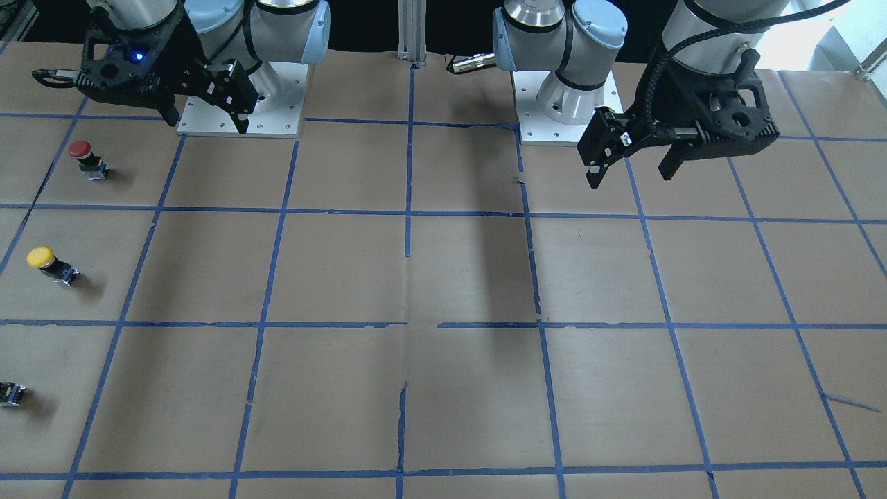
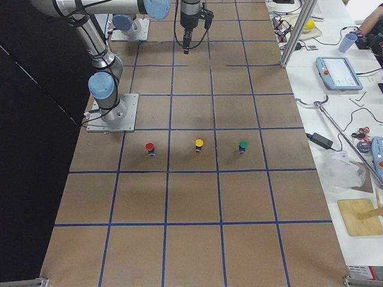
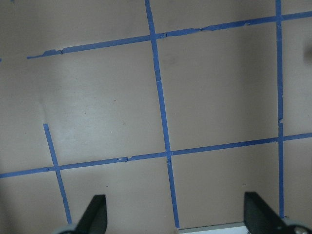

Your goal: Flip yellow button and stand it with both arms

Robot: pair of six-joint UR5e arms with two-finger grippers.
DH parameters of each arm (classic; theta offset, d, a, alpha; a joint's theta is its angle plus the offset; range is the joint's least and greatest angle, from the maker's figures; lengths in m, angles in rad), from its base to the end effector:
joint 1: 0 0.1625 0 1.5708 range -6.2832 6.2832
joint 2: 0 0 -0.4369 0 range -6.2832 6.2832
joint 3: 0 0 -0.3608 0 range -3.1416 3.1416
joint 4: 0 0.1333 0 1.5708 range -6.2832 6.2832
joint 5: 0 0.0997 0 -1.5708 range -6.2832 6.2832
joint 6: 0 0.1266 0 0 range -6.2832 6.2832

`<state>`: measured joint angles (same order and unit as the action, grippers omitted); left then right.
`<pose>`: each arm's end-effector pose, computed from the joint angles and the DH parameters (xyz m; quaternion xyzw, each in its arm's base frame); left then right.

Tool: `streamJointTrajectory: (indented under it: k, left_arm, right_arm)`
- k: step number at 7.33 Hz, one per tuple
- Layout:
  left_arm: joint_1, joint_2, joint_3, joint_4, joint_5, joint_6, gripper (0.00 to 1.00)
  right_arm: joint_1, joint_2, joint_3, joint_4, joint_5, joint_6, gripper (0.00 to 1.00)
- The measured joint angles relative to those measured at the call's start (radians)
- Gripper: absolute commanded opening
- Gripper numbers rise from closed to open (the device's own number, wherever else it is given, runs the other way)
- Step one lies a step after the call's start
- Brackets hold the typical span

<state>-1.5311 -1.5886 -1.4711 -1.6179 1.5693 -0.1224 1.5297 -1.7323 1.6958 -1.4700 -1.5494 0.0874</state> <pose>-0.1147 -0.4763 0.5058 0.0809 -0.9966 0.0173 0.0015 0.1202 -0.3869 0.4742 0.0645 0.9973 0.0324 0.0099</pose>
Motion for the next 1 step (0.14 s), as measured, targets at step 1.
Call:
streamJointTrajectory:
  k: [1]
  left_arm:
    - [0.000,0.001,0.000,0.000,0.000,0.000,1.00]
  right_arm:
    - [0.000,0.000,0.000,0.000,0.000,0.000,1.00]
